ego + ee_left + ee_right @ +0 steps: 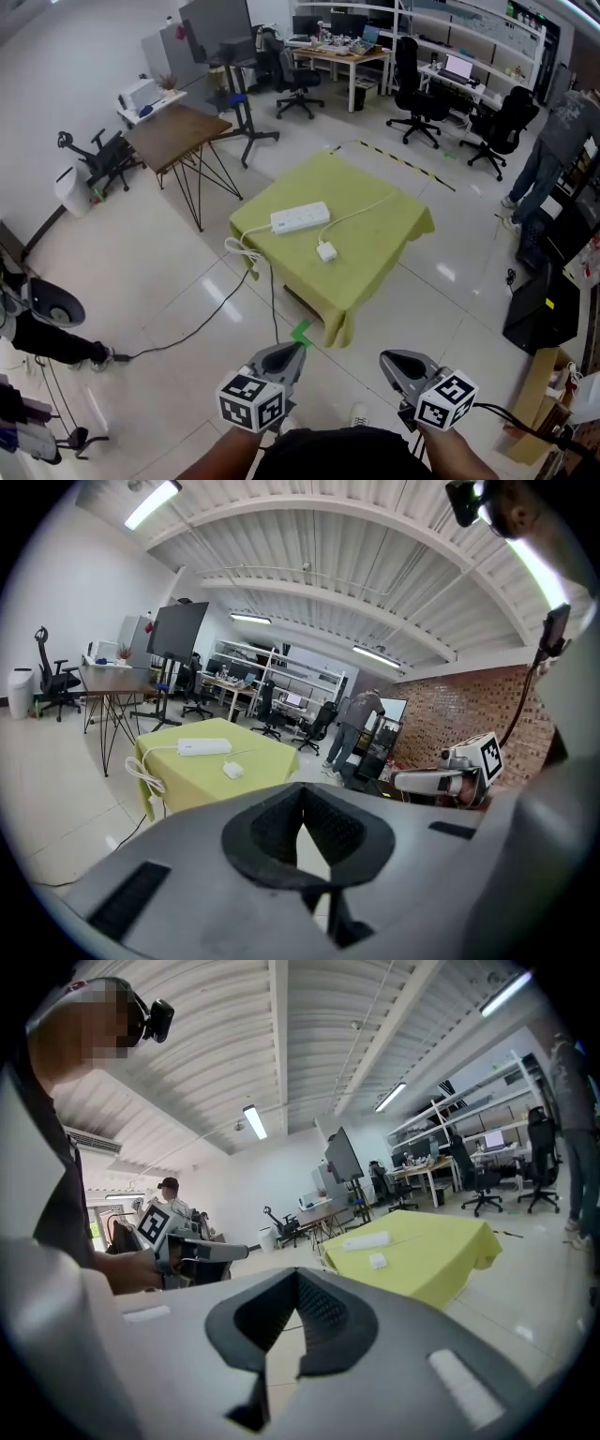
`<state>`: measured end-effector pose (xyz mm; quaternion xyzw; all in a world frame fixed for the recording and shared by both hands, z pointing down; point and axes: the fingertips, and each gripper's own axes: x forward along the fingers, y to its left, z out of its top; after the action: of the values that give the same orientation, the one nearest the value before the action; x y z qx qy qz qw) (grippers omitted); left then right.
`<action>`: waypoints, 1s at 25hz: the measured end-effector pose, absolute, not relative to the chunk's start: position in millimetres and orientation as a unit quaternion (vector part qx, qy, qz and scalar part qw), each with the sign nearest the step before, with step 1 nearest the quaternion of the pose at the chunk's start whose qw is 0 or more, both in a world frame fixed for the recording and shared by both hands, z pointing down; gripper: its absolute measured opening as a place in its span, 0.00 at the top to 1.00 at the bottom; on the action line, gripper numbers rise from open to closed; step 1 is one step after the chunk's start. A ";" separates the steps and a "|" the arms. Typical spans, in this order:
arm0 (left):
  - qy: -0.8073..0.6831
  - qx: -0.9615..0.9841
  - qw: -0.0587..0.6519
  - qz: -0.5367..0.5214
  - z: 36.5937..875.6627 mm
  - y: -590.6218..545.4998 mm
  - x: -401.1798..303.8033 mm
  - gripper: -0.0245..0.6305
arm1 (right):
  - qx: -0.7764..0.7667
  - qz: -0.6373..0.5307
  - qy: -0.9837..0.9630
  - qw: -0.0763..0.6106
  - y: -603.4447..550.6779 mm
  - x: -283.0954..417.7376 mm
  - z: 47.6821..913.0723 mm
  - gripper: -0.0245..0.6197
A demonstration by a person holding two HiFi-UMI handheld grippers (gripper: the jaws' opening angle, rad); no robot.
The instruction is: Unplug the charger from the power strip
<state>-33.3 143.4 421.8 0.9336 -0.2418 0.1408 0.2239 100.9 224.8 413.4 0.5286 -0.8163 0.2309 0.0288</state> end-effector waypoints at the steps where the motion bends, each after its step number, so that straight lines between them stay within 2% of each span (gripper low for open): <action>1: -0.239 0.934 0.225 0.141 422.6 143.8 -36.2 0.95 | 0.529 0.232 -0.816 0.032 225.4 97.3 414.6 0.96; 12: -0.242 0.934 0.229 0.131 423.0 147.3 -55.1 0.95 | 0.531 0.223 -0.816 0.056 226.5 76.6 415.4 0.96; 25: -0.262 0.929 0.231 0.125 424.8 148.8 -64.6 0.95 | 0.528 0.222 -0.818 0.052 225.2 76.4 415.0 0.96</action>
<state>-64.6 148.8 424.8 0.9286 -0.2624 0.1252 0.2308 76.4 225.2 415.0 0.5276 -0.8184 0.2217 0.0523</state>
